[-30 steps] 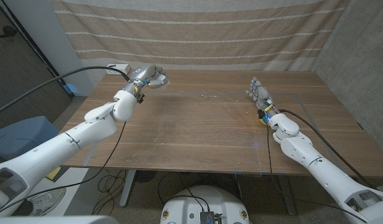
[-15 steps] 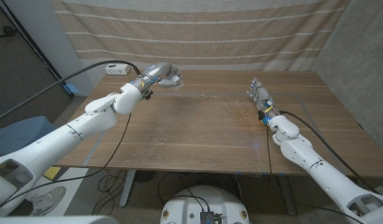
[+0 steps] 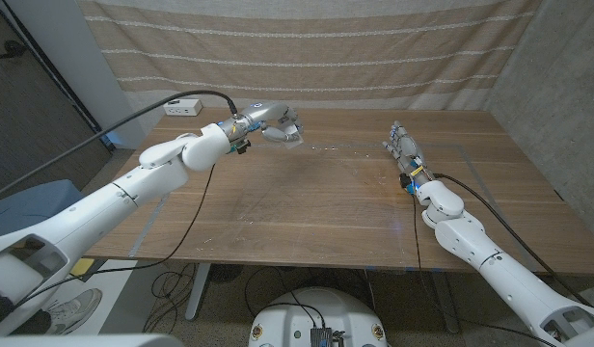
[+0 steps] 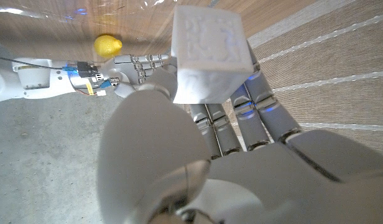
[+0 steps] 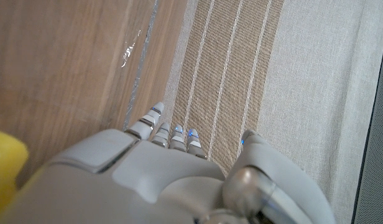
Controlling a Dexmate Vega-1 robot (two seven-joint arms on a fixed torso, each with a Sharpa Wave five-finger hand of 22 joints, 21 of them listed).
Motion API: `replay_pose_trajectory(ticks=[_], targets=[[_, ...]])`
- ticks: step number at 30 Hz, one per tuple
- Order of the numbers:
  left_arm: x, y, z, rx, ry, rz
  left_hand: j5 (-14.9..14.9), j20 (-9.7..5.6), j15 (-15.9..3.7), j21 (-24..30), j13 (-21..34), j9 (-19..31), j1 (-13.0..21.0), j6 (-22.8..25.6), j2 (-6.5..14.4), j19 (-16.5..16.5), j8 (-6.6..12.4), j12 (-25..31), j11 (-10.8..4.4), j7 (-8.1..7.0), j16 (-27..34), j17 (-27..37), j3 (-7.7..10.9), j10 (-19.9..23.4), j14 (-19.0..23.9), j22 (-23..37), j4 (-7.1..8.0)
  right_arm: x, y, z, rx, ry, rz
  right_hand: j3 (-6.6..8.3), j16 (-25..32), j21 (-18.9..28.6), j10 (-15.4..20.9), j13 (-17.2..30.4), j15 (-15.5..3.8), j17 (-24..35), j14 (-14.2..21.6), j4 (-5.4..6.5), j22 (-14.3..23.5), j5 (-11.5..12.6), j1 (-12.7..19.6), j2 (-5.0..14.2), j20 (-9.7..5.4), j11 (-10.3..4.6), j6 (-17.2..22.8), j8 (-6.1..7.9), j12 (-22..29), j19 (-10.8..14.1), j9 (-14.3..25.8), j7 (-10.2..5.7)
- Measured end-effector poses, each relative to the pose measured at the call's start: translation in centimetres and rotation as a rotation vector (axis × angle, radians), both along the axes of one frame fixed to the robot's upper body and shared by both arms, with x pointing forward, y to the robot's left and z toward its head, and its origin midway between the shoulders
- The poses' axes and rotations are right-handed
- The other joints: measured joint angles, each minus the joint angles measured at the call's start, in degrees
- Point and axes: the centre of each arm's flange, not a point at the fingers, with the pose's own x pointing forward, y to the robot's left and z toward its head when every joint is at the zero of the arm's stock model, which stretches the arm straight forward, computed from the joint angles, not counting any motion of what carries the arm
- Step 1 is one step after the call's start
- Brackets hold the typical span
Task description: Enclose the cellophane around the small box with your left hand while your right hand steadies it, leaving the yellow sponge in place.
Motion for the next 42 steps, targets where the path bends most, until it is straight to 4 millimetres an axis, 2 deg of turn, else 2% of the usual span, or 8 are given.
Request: replay_pose_trajectory(ticks=[17,39,42], targets=[[0.3,-3.2,-2.3,0.147,0.058,-0.081,-0.01,0.02,0.12,1.27,0.28,0.00,0.00,0.00,0.00,-0.17,0.00,-0.10,-0.18,0.00,-0.35,0.34,-0.01,0.18,0.13,-0.28,0.00,-0.4,-0.2,-0.6,0.013,0.000,-0.012,0.31,0.00,0.00,0.00,0.00,0.00,0.00,0.00,0.00,0.00,-0.23,0.00,0.00,0.00,0.00,0.00,0.00,0.00,0.00,0.00,0.00],[3.3,-5.4,-5.7,0.263,0.185,-0.077,-0.04,0.50,0.31,2.38,0.26,-0.47,0.15,0.31,0.15,-1.94,0.00,-0.78,-0.49,-0.31,-1.09,0.81,-0.05,0.49,0.32,-0.53,0.04,-0.5,-0.5,-1.1,0.021,0.009,-0.017,0.30,0.00,0.00,0.00,0.00,0.00,0.00,0.00,0.00,0.00,-0.22,0.00,0.00,0.00,0.00,0.00,0.00,0.00,0.00,0.00,0.00],[3.6,-5.6,-6.1,0.282,0.185,-0.070,-0.04,0.59,0.31,2.78,0.25,-0.53,0.15,0.71,0.15,-2.22,0.00,-0.88,-0.49,-0.71,-1.11,0.81,0.08,0.49,0.31,-0.53,-0.09,-0.5,-0.6,-1.1,0.023,0.010,-0.017,0.30,0.00,0.00,0.00,0.00,0.00,0.00,0.00,0.00,0.00,-0.22,0.00,0.00,0.00,0.00,0.00,0.00,0.00,0.00,0.00,0.00]])
